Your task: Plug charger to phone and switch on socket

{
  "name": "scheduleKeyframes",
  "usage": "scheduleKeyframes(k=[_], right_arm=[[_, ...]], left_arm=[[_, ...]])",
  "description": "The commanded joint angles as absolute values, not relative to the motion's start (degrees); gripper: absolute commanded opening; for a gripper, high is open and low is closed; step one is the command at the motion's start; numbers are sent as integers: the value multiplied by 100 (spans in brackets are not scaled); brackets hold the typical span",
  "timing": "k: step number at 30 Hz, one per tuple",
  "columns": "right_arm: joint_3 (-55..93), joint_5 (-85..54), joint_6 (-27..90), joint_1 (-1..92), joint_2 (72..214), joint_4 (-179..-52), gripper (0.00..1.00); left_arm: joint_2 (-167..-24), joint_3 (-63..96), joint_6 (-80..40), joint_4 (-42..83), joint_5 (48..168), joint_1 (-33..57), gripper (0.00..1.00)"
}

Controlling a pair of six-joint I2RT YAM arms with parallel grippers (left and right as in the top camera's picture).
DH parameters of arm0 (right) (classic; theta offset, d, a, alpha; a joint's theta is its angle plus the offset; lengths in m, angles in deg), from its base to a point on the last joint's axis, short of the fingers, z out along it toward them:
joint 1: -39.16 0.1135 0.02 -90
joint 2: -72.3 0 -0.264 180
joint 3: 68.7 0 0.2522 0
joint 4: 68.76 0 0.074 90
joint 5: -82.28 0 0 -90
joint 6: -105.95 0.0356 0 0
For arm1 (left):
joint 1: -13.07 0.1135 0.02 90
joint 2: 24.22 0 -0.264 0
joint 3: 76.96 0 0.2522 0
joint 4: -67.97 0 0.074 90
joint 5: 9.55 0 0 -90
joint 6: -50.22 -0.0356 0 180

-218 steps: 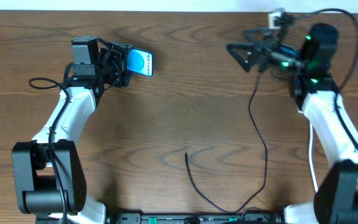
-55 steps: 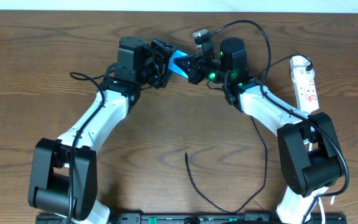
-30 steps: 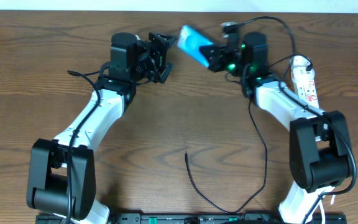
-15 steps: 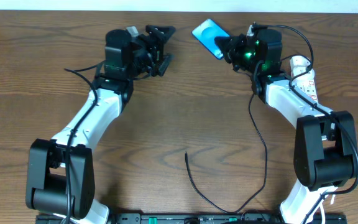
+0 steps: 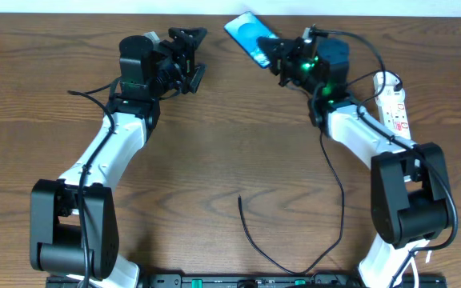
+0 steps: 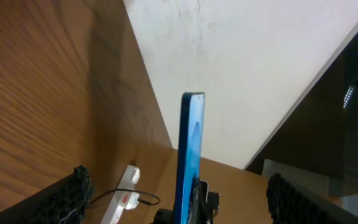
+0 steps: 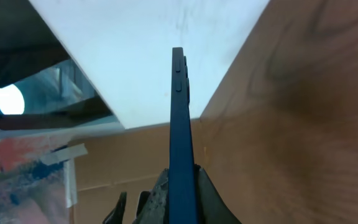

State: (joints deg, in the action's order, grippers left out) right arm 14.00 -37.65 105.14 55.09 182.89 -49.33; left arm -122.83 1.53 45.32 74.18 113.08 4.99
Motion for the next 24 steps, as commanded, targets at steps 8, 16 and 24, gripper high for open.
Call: scheduleKeyframes(k=[8,16,24], right_arm=[[1508,-4006,11244,5900,18269,-4666,1],[1508,-4242,11397,6049,18269,-4447,1],[1508,-4283,11517,6271,18269,-4430,1]], left_arm=[[-12152,153,4005,7446,11434,497,90],[-12152,153,3971,7446,11434,495,90],[-12152,153,3975,7446,11436,484,90]])
